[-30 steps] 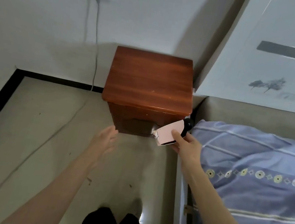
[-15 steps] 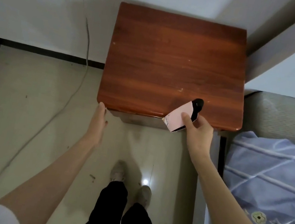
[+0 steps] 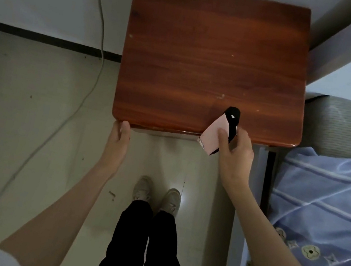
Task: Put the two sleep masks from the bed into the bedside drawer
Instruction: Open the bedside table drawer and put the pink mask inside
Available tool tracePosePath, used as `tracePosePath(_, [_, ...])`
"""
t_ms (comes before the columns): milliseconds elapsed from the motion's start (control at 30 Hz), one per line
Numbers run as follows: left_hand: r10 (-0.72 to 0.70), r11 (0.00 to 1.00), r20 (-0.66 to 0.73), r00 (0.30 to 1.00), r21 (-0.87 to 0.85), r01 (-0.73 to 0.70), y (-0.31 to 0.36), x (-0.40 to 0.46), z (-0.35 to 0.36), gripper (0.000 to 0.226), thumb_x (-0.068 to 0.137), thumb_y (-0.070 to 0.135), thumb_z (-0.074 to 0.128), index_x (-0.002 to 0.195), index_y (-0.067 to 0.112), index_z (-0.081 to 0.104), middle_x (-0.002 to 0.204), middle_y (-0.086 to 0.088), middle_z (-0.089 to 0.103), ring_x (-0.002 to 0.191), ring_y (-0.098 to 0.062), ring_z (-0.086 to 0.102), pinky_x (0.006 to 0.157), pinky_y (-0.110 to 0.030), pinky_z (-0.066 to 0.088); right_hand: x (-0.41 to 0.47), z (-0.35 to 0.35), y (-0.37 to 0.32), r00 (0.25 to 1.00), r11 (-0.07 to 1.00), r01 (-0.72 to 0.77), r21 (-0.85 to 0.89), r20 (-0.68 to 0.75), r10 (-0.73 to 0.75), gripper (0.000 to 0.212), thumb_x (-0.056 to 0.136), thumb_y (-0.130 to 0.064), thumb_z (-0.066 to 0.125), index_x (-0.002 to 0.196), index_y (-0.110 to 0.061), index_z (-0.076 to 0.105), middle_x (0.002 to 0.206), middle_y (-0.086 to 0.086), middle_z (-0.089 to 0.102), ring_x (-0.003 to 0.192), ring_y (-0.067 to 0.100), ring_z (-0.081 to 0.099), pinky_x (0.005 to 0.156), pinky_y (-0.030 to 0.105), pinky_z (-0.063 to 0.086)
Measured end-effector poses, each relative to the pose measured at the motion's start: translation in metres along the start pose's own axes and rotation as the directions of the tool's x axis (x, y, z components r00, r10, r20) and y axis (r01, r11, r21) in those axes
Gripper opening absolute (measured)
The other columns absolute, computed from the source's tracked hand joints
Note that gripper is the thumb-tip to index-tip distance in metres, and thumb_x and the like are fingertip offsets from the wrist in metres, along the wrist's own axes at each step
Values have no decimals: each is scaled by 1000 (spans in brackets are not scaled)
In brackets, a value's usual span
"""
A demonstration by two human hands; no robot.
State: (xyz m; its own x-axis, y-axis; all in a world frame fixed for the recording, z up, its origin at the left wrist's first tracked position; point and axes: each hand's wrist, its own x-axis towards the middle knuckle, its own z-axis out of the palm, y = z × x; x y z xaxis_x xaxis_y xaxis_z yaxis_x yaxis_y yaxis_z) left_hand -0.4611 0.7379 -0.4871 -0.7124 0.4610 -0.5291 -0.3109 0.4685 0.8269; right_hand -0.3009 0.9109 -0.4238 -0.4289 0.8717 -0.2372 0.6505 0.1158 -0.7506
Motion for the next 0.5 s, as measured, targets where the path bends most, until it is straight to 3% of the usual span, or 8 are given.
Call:
tracePosePath(100, [33,999,-40,999,41,-31,-7,-7,-2,30,95,36,31,123,28,38,116,16,48,114,-7,46,108,-45,36,-18,-2,13,1000,999,-25,27,3,25,20,90,-30,49,100,-13,52,89,-1,51,82,16,48,63,17,36])
tracePosePath(200, [46,997,-74,996,67,-41,-7,-7,-2,35,96,35,33,126,19,40,118,5,50,111,-11,48,105,-48,39,-26,-8,30,967,936,-237,259,-33,254,21,92,-33,45,100,-15,50,85,-1,54,74,8,51,54,9,40])
tracePosePath(267, [38,997,-83,996,64,-33,-7,-7,-1,37,96,36,32,127,18,41,119,4,50,112,-14,48,104,-50,40,-26,-16,41,929,881,-307,360,-86,359,20,93,-32,43,102,-16,50,88,-3,56,77,5,52,62,13,41])
tracePosePath(367, [-2,1000,-82,997,-23,0,-5,-11,2,40,95,39,32,129,20,39,126,5,48,117,-13,46,105,-45,39,-17,-35,54,870,800,-333,500,-164,465,29,94,-30,41,116,-12,49,109,1,57,95,9,55,84,25,43])
tracePosePath(500, [-105,961,-60,993,-262,86,5,-13,10,46,95,41,29,137,21,30,143,5,38,128,-10,36,111,-37,27,10,-67,58,837,705,-288,648,-188,514,13,93,-28,43,87,-28,55,94,-7,61,89,7,55,83,25,44])
